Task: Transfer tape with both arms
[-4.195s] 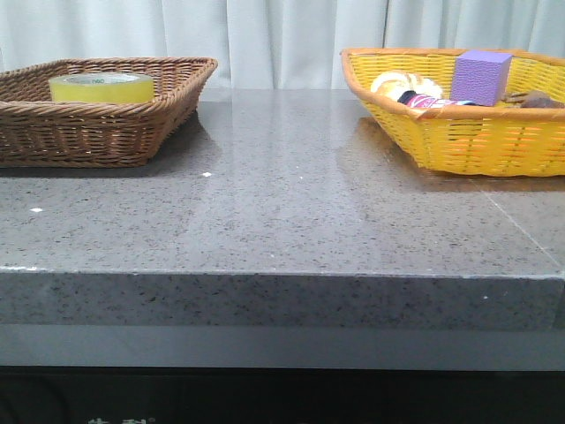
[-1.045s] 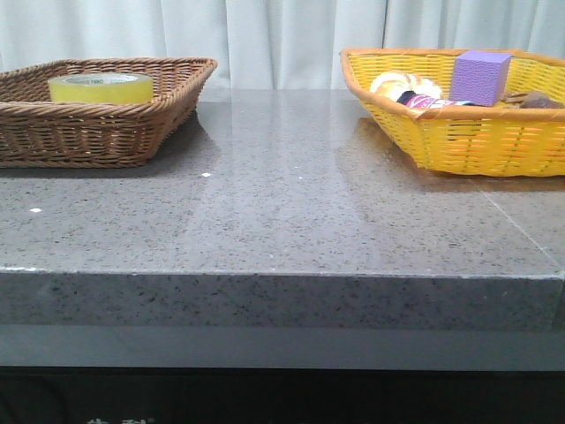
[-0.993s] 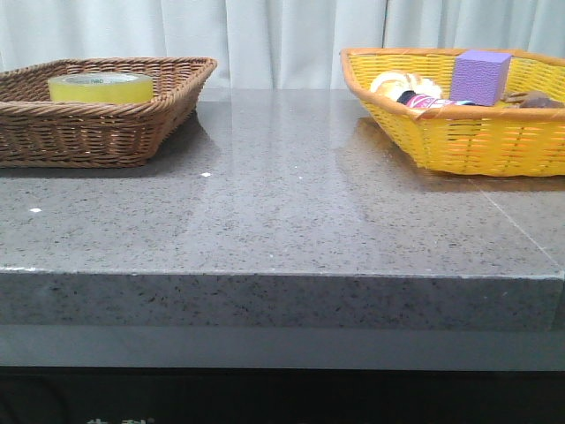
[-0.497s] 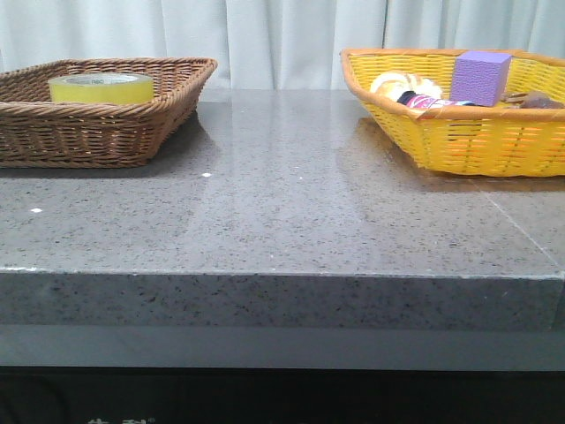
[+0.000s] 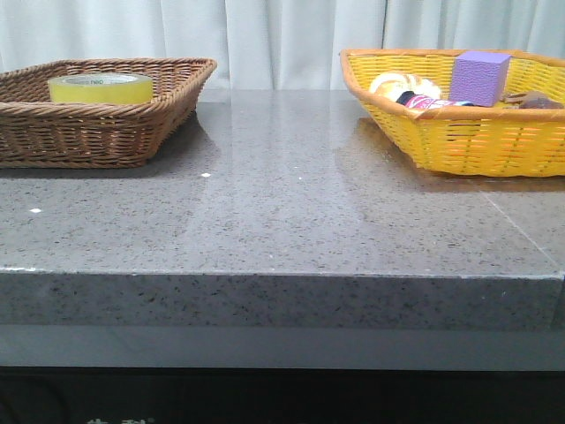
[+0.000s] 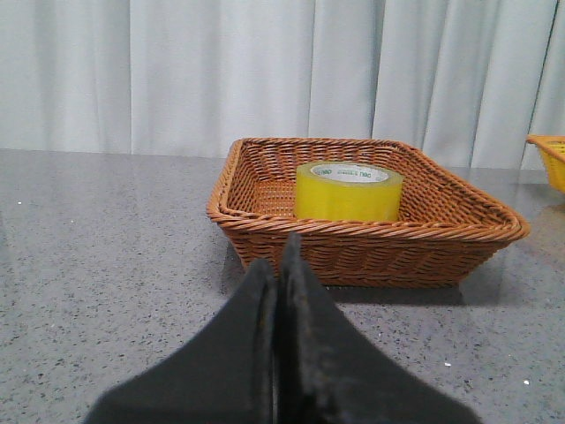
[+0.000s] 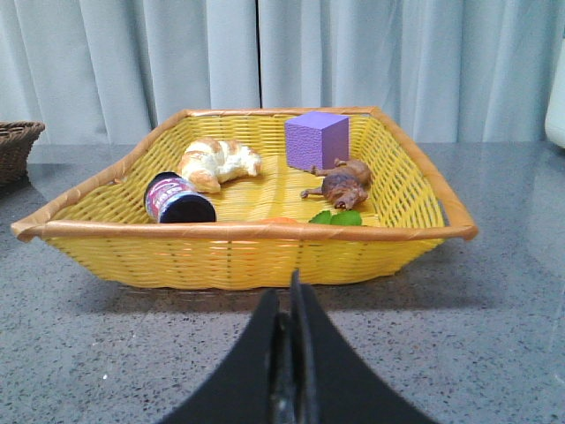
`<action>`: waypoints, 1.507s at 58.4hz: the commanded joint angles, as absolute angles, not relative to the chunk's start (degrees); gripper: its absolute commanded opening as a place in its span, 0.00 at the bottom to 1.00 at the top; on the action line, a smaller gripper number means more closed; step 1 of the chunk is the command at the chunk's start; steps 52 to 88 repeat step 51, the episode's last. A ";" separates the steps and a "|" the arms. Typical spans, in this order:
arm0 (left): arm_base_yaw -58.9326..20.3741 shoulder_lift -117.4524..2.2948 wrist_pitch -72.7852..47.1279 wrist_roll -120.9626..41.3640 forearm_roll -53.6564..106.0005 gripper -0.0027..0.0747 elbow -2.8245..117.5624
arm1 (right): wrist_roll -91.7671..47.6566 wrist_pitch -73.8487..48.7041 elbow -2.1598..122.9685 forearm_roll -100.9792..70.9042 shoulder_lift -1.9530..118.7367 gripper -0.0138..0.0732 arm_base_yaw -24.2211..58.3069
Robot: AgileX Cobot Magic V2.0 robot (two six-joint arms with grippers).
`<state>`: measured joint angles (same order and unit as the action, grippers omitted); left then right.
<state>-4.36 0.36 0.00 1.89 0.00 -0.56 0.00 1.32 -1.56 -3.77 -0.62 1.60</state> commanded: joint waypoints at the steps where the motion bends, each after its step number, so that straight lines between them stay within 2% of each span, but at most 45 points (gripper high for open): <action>1: -4.25 1.36 4.65 2.57 0.00 0.01 -2.80 | -0.53 4.75 -0.08 -4.26 -2.21 0.08 1.27; 88: -4.25 1.36 4.65 2.57 0.00 0.01 -2.80 | -0.53 3.79 -0.08 -4.26 -2.11 0.08 0.61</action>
